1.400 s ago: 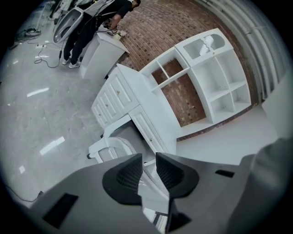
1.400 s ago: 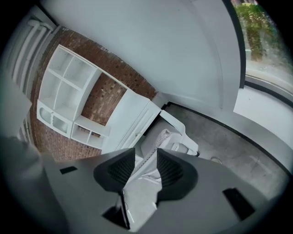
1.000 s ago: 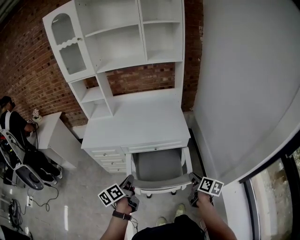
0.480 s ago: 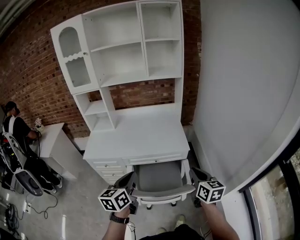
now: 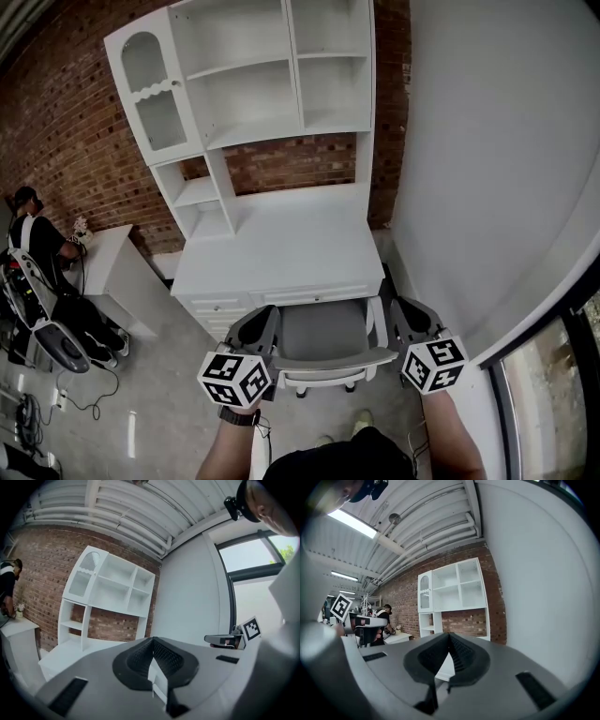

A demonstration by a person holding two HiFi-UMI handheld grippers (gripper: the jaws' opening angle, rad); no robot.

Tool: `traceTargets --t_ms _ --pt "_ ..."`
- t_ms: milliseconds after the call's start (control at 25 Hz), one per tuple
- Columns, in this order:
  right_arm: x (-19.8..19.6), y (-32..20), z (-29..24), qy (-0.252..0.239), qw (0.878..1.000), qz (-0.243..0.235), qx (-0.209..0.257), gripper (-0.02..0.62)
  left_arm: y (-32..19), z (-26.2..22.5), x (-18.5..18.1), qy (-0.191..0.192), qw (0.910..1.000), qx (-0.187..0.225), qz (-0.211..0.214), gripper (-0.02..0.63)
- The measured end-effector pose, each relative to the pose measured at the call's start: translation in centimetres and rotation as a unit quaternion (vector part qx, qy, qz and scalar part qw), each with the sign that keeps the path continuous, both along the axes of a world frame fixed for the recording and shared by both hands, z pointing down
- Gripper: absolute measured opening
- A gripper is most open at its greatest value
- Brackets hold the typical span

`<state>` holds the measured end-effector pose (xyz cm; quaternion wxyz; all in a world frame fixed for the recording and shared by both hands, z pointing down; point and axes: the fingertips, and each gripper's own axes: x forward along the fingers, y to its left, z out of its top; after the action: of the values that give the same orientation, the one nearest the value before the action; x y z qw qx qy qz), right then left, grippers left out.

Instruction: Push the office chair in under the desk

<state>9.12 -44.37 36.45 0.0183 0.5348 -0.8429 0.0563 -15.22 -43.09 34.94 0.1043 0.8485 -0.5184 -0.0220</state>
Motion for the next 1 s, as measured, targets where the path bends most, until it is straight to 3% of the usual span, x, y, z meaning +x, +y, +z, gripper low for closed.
traceTargets --t_ms 320,1000 --pt "0.5 0.3 -1.3 0.030 0.999 -0.001 0.026 0.005 -0.1 -0.9 0.3 -0.024 0.9995 0.018 -0.007 0.006" --pt "-0.2 -0.1 0.6 0.037 0.999 -0.003 0.019 0.005 -0.3 1.4 0.2 -0.038 0.9991 0.006 -0.016 0.006"
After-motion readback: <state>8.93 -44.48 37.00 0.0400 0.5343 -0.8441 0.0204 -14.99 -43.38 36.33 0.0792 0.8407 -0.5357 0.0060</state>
